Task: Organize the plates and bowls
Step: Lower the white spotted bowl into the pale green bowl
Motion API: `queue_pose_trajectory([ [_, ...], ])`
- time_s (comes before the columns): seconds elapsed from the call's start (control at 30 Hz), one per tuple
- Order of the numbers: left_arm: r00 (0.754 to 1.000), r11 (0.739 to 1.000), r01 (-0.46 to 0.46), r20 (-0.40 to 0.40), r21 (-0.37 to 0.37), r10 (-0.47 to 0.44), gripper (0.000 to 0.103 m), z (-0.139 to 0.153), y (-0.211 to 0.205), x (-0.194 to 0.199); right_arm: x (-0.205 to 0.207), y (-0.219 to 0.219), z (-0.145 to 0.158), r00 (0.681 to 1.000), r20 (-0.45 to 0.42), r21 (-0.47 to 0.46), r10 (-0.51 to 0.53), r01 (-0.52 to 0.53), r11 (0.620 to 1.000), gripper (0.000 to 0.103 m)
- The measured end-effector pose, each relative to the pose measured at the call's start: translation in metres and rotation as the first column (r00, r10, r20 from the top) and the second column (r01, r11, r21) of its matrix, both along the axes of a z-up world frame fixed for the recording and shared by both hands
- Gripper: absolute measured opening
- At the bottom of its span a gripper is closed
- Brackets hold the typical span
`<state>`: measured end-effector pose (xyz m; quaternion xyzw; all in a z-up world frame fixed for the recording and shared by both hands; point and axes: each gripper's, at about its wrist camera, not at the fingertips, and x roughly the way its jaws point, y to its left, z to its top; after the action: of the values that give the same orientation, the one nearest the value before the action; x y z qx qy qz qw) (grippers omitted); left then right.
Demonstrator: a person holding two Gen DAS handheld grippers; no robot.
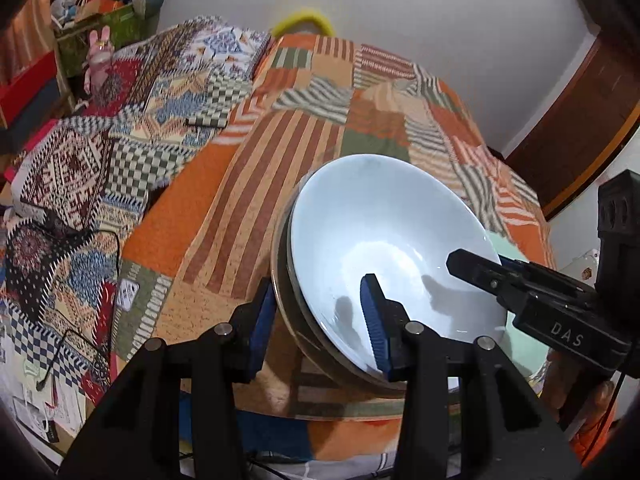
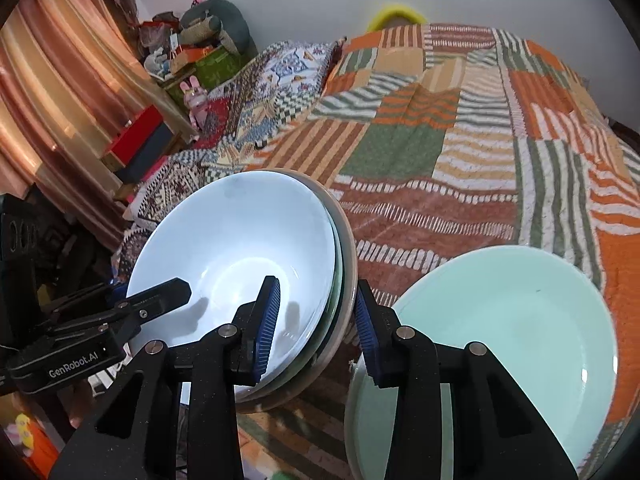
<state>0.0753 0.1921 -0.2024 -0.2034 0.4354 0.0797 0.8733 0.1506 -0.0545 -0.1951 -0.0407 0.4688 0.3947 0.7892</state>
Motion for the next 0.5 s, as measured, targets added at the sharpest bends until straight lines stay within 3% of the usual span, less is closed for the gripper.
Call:
queue_pose_trajectory([
  [0.5,0.986,0.990,0.126,0.099,0.058,-0.131,0.043,0.051,-0.062,0.018,-0.002,-0.066,0.045,0.990,0.062,0.078,-0.126,0.121,0.990,0.034],
])
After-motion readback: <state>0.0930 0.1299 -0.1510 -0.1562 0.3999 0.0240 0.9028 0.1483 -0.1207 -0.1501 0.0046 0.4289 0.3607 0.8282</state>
